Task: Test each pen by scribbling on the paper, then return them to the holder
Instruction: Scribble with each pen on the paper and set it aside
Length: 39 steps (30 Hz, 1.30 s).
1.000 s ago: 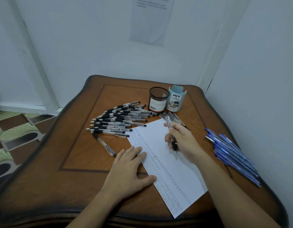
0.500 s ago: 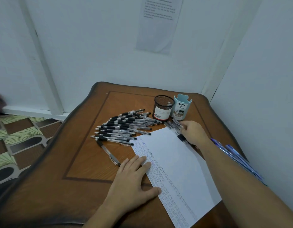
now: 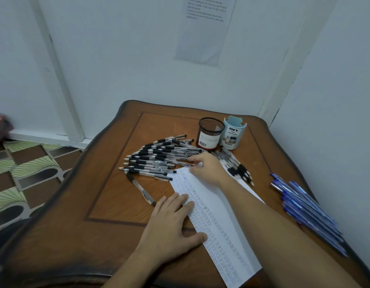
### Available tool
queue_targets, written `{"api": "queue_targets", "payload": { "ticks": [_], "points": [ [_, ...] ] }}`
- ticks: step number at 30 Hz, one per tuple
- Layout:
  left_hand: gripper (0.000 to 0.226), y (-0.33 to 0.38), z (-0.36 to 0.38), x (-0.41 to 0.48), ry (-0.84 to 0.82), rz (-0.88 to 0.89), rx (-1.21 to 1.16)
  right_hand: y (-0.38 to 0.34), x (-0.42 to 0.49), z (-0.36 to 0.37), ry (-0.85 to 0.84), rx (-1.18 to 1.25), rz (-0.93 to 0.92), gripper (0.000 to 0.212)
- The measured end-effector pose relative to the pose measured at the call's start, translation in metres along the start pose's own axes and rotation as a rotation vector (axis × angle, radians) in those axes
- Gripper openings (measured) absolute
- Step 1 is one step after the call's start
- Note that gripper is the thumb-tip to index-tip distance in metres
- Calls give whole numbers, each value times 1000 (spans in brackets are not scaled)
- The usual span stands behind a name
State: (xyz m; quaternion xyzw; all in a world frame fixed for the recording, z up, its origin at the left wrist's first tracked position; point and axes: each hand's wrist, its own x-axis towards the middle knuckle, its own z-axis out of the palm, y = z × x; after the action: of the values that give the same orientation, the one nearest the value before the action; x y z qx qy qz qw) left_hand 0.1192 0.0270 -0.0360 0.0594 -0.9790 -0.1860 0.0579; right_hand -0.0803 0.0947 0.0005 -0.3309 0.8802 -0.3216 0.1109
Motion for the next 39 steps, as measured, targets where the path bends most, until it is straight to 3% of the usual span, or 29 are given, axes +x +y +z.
{"api": "queue_targets", "payload": {
  "ticks": [3, 7, 12, 15, 19, 23, 27, 34, 39],
  "points": [
    [97, 0, -1, 0, 15, 0, -21, -4, 1, 7, 62, 8, 31, 7],
    [101, 1, -2, 0, 16, 0, 12, -2, -5, -9, 55, 200, 69, 2],
    [104, 3, -1, 0, 3, -15, 21, -8, -34, -46, 228, 1083, 208, 7],
    [104, 3, 0, 0, 11, -19, 41, -6, -51, -56, 319, 1336, 178, 15],
    [102, 3, 1, 0, 26, -16, 20, -4, -70, -56, 332, 1306, 167, 21],
    [100, 4, 1, 0, 44, -7, -7, -2, -83, -49, 199, 1254, 127, 20],
    [100, 3, 2, 0, 58, -3, -17, -3, -94, -44, 81, 1238, 58, 57],
    [99, 3, 3, 0, 70, 6, -31, -7, -101, -42, 44, 1025, 86, 34],
    [101, 3, 2, -1, 59, -4, -26, -6, -102, -43, 79, 1023, 158, 53]
  ]
}}
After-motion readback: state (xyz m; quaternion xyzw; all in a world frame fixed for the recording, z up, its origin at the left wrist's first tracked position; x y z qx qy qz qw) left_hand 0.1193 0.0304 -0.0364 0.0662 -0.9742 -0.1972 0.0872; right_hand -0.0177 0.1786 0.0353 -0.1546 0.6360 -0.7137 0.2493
